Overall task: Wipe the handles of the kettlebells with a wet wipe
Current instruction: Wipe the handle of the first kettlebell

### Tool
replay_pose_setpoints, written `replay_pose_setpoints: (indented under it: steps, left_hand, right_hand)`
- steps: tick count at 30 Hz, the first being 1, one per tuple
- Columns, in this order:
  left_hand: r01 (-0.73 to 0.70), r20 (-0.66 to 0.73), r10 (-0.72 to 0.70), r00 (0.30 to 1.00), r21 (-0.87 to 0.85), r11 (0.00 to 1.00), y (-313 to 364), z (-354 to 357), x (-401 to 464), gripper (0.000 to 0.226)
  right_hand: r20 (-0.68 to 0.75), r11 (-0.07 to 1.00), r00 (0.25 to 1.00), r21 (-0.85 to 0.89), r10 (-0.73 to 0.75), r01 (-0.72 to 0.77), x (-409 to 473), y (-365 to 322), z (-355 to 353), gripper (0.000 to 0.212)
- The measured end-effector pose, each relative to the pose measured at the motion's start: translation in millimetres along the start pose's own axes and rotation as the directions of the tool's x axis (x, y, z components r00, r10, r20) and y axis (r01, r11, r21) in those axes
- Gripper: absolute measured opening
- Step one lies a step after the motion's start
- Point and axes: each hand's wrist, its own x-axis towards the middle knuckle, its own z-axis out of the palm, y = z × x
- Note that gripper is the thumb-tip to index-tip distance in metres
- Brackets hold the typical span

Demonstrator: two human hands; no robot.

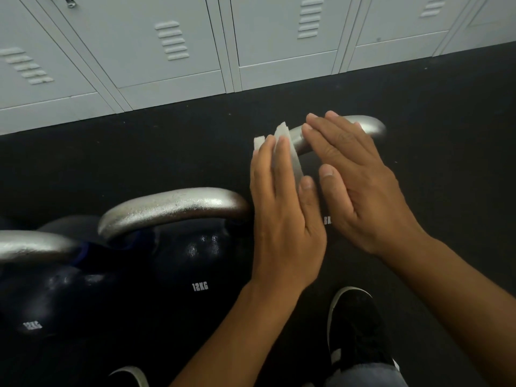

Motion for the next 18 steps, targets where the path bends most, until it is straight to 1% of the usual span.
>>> replay_pose_setpoints:
  steps: [2, 5, 7, 8, 9, 10, 11, 12, 14, 16, 18]
  left_hand:
    - [-0.003, -0.026, 0.003, 1.000, -0.006, 1.000, -0.6, -0.9, -6.2, 0.057]
    - [0.046, -0.023, -0.047, 0.999, -0.069, 0.997, 0.6, 0.8, -9.9, 0.058]
    - [0.071, -0.043, -0.072, 0.996, -0.035, 0.997, 1.8, 3.2, -13.5, 0.061]
    - [0.091, -0.048, -0.092, 0.995, -0.034, 0.995, 1.7, 4.9, -16.8, 0.062]
    - [0.136, -0.033, -0.139, 0.990, -0.070, 0.988, 3.3, 5.4, -20.2, 0.063]
    - [0.176, -0.009, -0.178, 0.984, -0.104, 0.979, 3.8, 5.6, -23.4, 0.062]
    - [0.182, -0.003, -0.184, 0.983, -0.119, 0.976, 3.3, 5.8, -26.3, 0.060]
    - [0.169, -0.013, -0.172, 0.985, -0.123, 0.978, 3.0, 6.2, -28.0, 0.059]
    - [0.163, -0.032, -0.168, 0.985, -0.123, 0.979, -1.3, 8.8, -29.9, 0.058]
    - [0.189, -0.036, -0.195, 0.980, -0.123, 0.974, -2.9, 10.2, -29.3, 0.059]
    - [0.209, -0.026, -0.214, 0.977, -0.128, 0.970, -1.8, 9.0, -29.7, 0.060]
  right_hand:
    - [-0.033, 0.999, 0.999, 0.035, 0.026, -0.025, -0.7, -4.1, 0.1, 0.052]
    - [-0.173, 0.996, 0.984, 0.078, 0.045, -0.032, -7.3, -19.4, 1.6, 0.046]
    - [-0.210, 0.991, 0.976, 0.132, 0.058, -0.031, -15.9, -31.9, 4.2, 0.042]
    - [-0.189, 0.983, 0.978, 0.177, 0.087, -0.053, -19.9, -36.9, 5.5, 0.041]
    - [-0.151, 0.970, 0.980, 0.223, 0.133, -0.097, -22.7, -39.9, 7.1, 0.042]
    - [-0.102, 0.952, 0.976, 0.263, 0.191, -0.159, -23.9, -41.8, 8.1, 0.042]
    - [-0.049, 0.926, 0.965, 0.299, 0.257, -0.232, -23.9, -42.8, 8.8, 0.044]
    - [0.008, 0.889, 0.945, 0.337, 0.327, -0.310, -23.1, -43.1, 8.7, 0.046]
    - [0.134, 0.775, 0.883, 0.433, 0.450, -0.460, -20.0, -42.6, 7.5, 0.047]
    - [0.240, 0.678, 0.840, 0.502, 0.487, -0.537, -19.1, -42.4, 7.1, 0.047]
    - [0.281, 0.636, 0.829, 0.538, 0.483, -0.553, -19.3, -44.9, 7.9, 0.047]
